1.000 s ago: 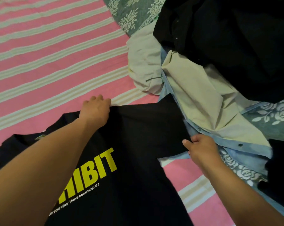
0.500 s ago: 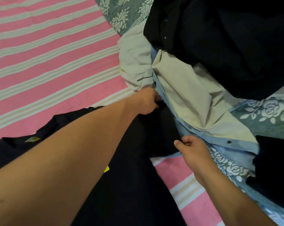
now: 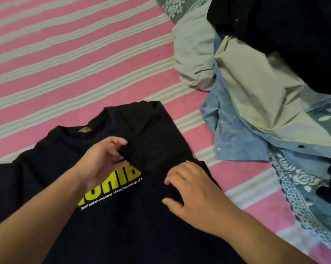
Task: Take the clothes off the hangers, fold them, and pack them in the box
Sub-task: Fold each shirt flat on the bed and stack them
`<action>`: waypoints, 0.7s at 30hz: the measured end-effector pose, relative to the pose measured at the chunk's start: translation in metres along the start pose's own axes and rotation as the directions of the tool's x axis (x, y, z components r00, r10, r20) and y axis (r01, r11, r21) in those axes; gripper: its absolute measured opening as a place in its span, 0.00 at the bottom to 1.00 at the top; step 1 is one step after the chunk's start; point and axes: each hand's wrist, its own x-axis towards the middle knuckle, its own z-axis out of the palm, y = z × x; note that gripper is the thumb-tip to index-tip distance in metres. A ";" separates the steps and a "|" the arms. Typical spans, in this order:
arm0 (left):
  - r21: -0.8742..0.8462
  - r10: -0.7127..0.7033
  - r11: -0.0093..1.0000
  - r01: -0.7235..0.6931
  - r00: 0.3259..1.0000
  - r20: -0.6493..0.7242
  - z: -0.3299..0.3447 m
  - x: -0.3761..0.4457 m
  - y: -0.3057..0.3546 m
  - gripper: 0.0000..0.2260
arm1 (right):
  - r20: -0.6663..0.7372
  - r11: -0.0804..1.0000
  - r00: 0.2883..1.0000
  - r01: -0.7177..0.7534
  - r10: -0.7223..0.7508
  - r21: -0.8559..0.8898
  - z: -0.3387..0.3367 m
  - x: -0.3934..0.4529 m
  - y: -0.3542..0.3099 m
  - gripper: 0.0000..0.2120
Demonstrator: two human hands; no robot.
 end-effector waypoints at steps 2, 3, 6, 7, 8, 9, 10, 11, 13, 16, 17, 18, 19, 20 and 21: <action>-0.066 -0.102 0.993 0.096 0.990 -0.094 -0.016 0.005 -0.027 0.10 | 0.032 1.000 0.999 -0.026 0.026 -0.009 0.013 -0.005 0.000 0.14; -0.071 -0.106 0.993 0.096 0.983 -0.153 -0.019 0.009 -0.036 0.08 | 0.014 0.998 0.998 -0.062 0.062 -0.022 0.016 -0.005 0.002 0.13; 0.089 -0.036 0.994 0.062 0.962 -0.272 -0.013 0.021 -0.045 0.10 | -0.081 0.973 0.981 -0.184 0.174 -0.138 0.019 -0.005 0.016 0.15; 0.169 -0.003 0.984 0.054 0.958 -0.288 -0.008 0.024 -0.043 0.11 | -0.091 0.956 0.973 -0.225 0.211 -0.188 0.020 -0.004 0.021 0.19; 0.245 0.031 0.969 0.045 0.954 -0.298 -0.004 0.027 -0.042 0.10 | -0.098 0.940 0.965 -0.258 0.242 -0.225 0.020 -0.004 0.025 0.22; 0.322 0.072 0.946 0.033 0.948 -0.309 -0.001 0.030 -0.039 0.07 | -0.108 0.927 0.957 -0.289 0.270 -0.238 0.019 -0.002 0.030 0.25; 0.398 0.114 0.917 0.025 0.940 -0.323 0.000 0.033 -0.038 0.05 | -0.121 0.921 0.951 -0.308 0.286 -0.240 0.019 0.000 0.034 0.25; 0.460 0.153 0.887 0.020 0.930 -0.334 0.000 0.036 -0.036 0.04 | -0.133 0.919 0.949 -0.310 0.285 -0.242 0.019 0.002 0.039 0.24; 0.508 0.184 0.861 0.015 0.922 -0.340 -0.002 0.040 -0.035 0.04 | -0.157 0.924 0.957 -0.277 0.242 -0.264 0.021 0.006 0.049 0.16; 0.495 0.174 0.869 0.005 0.933 -0.314 -0.009 0.035 -0.038 0.09 | -0.219 0.915 0.943 -0.303 0.248 -0.267 0.022 0.007 0.064 0.09; 0.519 0.190 0.855 -0.012 0.938 -0.290 -0.009 0.031 -0.040 0.14 | -0.224 0.905 0.935 -0.330 0.275 -0.268 0.020 0.006 0.067 0.09; 0.539 0.207 0.841 -0.036 0.944 -0.259 -0.010 0.025 -0.044 0.19 | -0.217 0.890 0.931 -0.348 0.293 -0.294 0.019 0.005 0.066 0.09; 0.546 0.219 0.836 -0.061 0.948 -0.230 -0.011 0.016 -0.046 0.23 | -0.196 0.871 0.933 -0.353 0.302 -0.341 0.018 0.003 0.063 0.11; 0.544 0.228 0.835 -0.077 0.949 -0.216 -0.016 0.007 -0.050 0.25 | -0.170 0.854 0.938 -0.346 0.303 -0.389 0.018 0.000 0.057 0.13; 0.549 0.245 0.832 -0.086 0.943 -0.224 -0.023 -0.006 -0.054 0.26 | -0.154 0.842 0.940 -0.340 0.303 -0.420 0.017 -0.001 0.046 0.17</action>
